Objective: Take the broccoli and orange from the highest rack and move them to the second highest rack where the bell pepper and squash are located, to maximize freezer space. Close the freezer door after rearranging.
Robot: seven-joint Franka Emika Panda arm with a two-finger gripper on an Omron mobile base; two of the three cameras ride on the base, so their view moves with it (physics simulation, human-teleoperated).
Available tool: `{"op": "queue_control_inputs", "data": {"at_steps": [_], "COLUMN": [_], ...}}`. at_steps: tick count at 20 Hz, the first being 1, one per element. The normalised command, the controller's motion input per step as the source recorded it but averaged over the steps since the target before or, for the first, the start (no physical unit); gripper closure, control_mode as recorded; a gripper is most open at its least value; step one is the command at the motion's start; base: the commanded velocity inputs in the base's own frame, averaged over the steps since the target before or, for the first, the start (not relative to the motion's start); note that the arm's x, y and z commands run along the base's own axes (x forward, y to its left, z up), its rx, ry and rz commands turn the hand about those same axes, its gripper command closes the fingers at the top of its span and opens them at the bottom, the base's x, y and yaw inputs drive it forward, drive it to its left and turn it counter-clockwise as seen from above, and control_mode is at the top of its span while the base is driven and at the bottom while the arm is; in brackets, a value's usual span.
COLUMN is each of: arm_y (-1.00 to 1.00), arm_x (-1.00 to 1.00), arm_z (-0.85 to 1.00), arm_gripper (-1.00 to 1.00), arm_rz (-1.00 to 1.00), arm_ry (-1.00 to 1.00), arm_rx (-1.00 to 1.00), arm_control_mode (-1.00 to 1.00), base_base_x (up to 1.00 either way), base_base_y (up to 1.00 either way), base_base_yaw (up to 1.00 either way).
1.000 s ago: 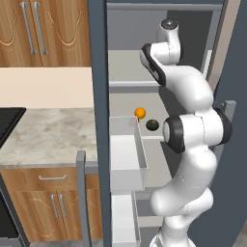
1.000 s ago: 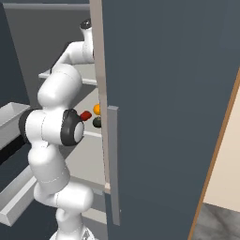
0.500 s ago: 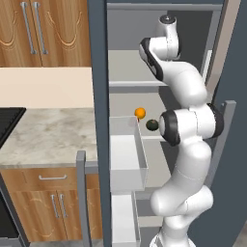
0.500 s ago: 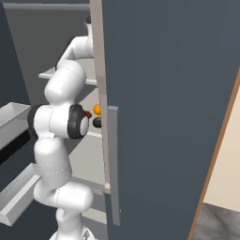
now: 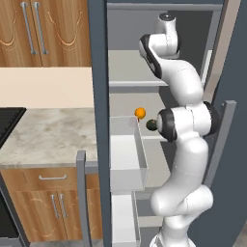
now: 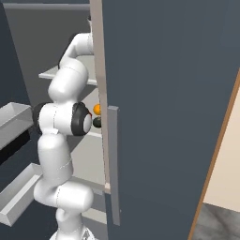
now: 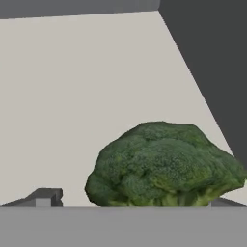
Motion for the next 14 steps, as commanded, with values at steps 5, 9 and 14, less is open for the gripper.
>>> {"op": "queue_control_inputs", "data": {"at_steps": [5, 9, 14], "arm_y": [-0.02, 0.00, 0.00], "arm_x": [0.31, 0.34, 0.30], "arm_z": [-0.18, -0.26, -0.29], "arm_gripper": [-1.00, -1.00, -1.00], "arm_rz": [0.06, 0.09, 0.08], "arm_ry": [0.02, 0.00, -0.01], "arm_rx": [0.00, 0.00, 0.00], "arm_control_mode": [-1.00, -1.00, -1.00], "base_base_x": [0.00, 0.00, 0.00], "base_base_y": [0.00, 0.00, 0.00], "base_base_yaw": [0.00, 0.00, 0.00]}}
